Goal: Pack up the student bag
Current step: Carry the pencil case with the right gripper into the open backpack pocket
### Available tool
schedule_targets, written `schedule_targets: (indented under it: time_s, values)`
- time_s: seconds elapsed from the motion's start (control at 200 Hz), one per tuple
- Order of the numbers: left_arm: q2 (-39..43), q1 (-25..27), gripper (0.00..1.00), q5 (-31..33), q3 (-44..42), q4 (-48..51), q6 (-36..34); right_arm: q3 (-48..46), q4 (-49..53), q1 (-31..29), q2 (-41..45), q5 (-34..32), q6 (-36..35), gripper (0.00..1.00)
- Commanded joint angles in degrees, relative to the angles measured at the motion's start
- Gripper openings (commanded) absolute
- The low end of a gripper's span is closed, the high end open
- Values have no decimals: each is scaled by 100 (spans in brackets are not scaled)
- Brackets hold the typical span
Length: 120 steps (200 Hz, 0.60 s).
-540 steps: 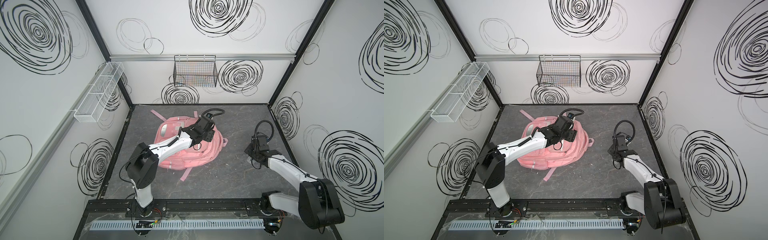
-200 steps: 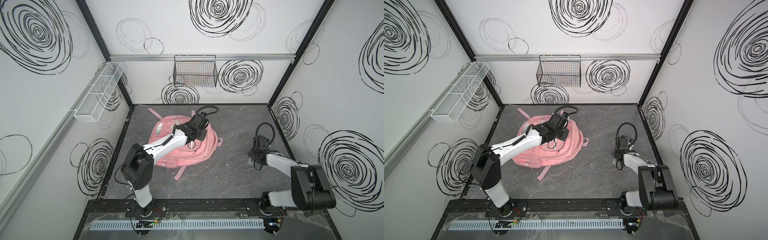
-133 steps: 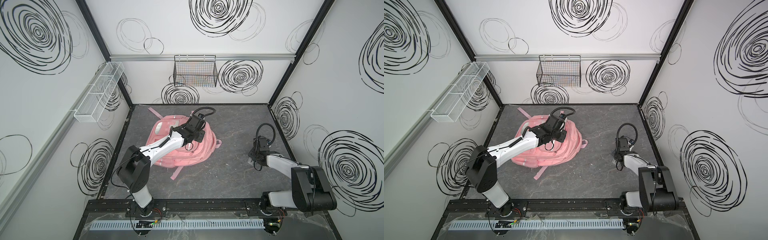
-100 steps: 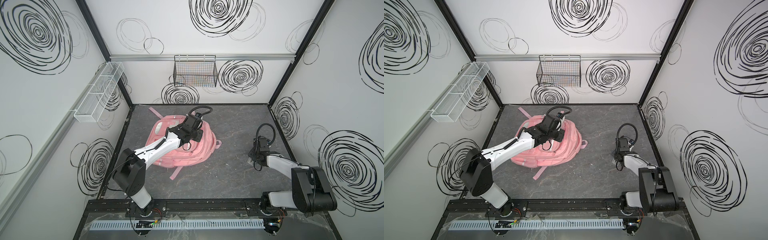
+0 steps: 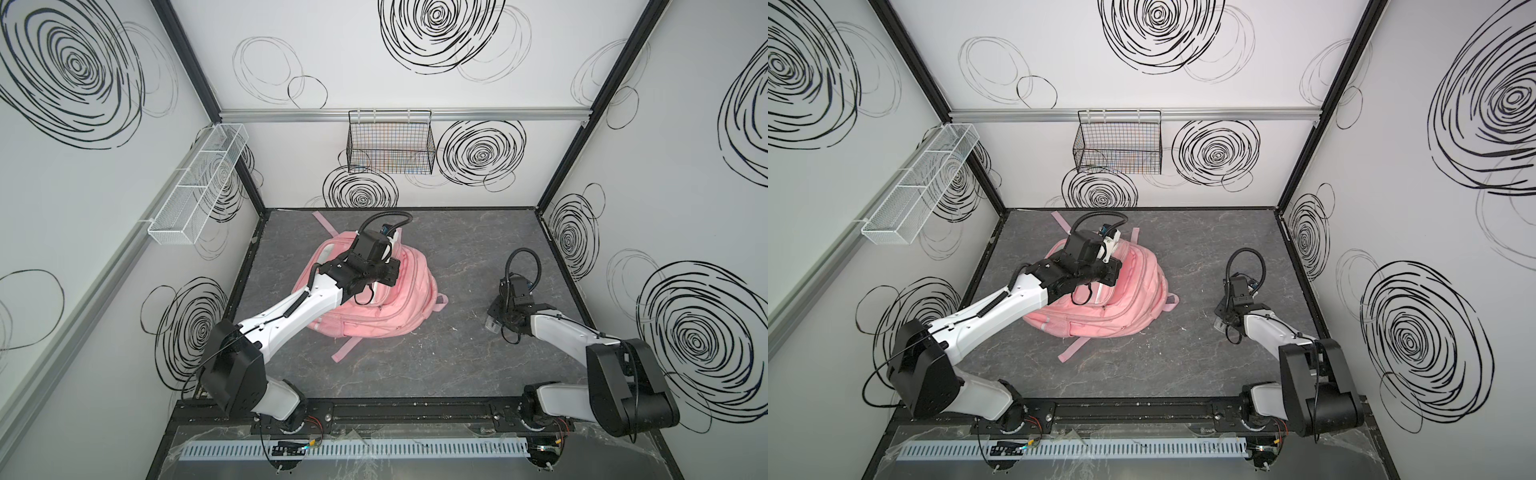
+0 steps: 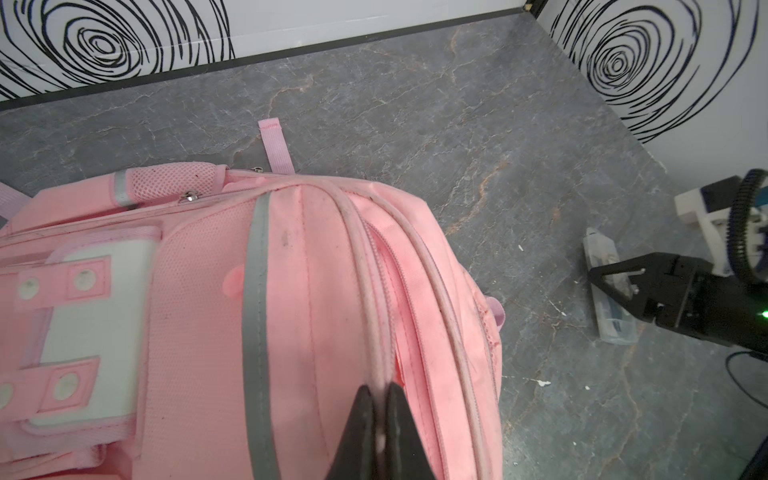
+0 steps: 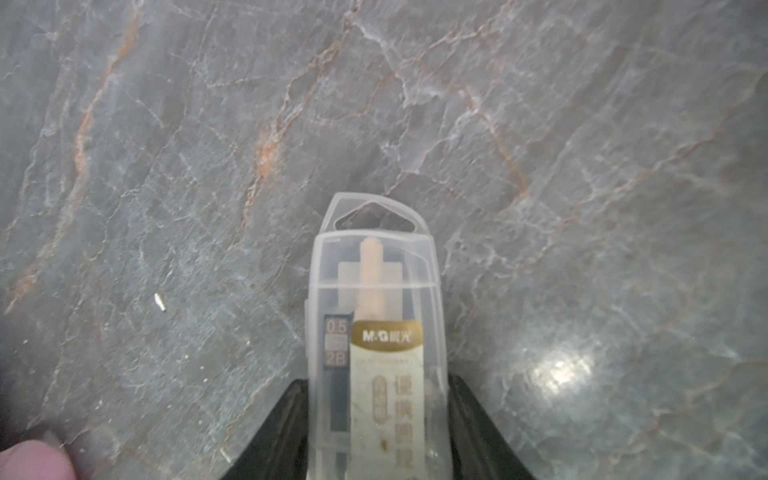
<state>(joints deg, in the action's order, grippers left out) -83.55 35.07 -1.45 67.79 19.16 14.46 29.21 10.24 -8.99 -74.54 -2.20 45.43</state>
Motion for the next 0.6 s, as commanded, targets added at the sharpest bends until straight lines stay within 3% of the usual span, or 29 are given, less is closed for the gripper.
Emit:
schedule_targets:
  time_s: [0.0, 0.295, 0.595]
  values:
    - [294, 17, 0, -363, 16, -698, 149, 248, 170, -192, 185, -4, 224, 31]
    - [352, 45, 0, -642, -289, -1071, 508, 549, 305, -644, 399, 29, 483, 32]
    - [244, 11, 0, -729, -443, -1275, 499, 581, 258, -758, 771, 490, 582, 31]
